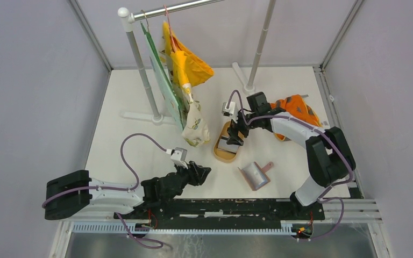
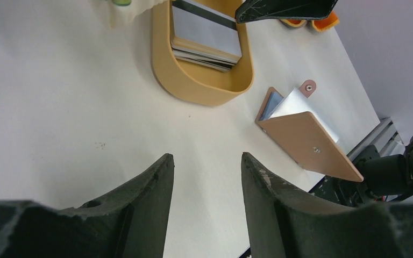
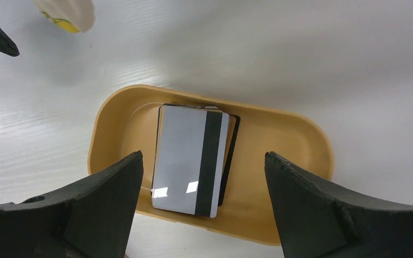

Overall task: Put the credit cards into the card holder
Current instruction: Pick up the credit card from the storage box.

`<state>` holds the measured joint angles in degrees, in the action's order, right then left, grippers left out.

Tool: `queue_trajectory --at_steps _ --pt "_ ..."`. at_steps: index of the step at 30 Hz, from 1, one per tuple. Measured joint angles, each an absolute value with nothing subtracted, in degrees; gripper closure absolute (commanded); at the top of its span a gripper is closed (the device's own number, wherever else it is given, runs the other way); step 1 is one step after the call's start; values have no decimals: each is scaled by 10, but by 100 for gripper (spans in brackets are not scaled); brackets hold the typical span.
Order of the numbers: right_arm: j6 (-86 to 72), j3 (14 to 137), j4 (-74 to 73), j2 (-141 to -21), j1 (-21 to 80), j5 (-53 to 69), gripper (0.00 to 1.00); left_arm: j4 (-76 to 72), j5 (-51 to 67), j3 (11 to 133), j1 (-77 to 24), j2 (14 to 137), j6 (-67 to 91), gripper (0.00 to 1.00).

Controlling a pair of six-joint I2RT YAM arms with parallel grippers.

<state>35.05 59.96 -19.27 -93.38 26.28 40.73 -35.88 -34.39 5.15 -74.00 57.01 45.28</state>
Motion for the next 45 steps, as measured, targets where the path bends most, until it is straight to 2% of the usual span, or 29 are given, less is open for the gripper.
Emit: queue_trajectory --at_steps 5,12,16,20,26,45 --pt "286 590 -179 -962 252 409 13 -361 -344 54 -740 606 454 47" --pt "248 589 -173 -994 252 400 16 -361 -344 95 -740 682 457 60" --pt "240 589 -184 -1006 252 401 20 -357 -345 124 -740 721 478 63" --pt "235 586 -190 -1006 252 410 27 -348 -345 149 -739 756 497 64" --pt "226 572 -198 -1005 252 434 33 -329 -340 175 -716 796 517 65" --pt "132 505 -149 -969 251 536 40 -315 -283 202 -654 829 537 64"
